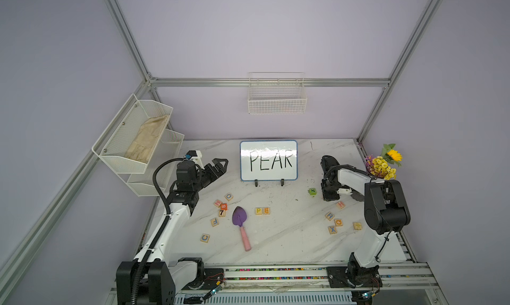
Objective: Spell the uppercase word “pear” with letter blocks
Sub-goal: Pick up the letter block from the center of the board.
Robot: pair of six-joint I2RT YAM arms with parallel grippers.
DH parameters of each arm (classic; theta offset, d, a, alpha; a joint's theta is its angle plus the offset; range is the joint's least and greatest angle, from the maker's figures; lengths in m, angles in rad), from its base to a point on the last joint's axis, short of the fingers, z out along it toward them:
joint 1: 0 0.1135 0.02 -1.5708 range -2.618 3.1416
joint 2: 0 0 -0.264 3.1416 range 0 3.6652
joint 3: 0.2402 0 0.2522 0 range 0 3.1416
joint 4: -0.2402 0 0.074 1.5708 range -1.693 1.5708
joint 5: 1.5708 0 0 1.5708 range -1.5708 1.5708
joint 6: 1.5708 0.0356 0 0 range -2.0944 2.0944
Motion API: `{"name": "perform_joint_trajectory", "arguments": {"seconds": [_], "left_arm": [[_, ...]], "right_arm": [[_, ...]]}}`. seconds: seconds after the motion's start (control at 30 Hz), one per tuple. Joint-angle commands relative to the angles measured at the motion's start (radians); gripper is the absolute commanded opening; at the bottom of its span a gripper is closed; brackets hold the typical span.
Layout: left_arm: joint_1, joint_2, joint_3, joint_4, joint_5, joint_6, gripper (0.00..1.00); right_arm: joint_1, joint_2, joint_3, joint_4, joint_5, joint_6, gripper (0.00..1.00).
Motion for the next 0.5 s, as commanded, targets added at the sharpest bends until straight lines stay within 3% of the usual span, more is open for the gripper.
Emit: {"name": "perform_joint_trajectory", "arguments": {"seconds": [0.0,0.47], "left_arm": [[0.010,-0.030,-0.050,0.027,-0.003,-0.008,1.00],[0.014,-0.033,-0.058,0.031,-0.011,-0.014,1.00]], "right_arm": [[0.007,0.077,-0.065,-0.034,-0.073,0.088,0.44],[0.007,0.054,-0.034,-0.065,-0.029,0.035,0.34]]}}
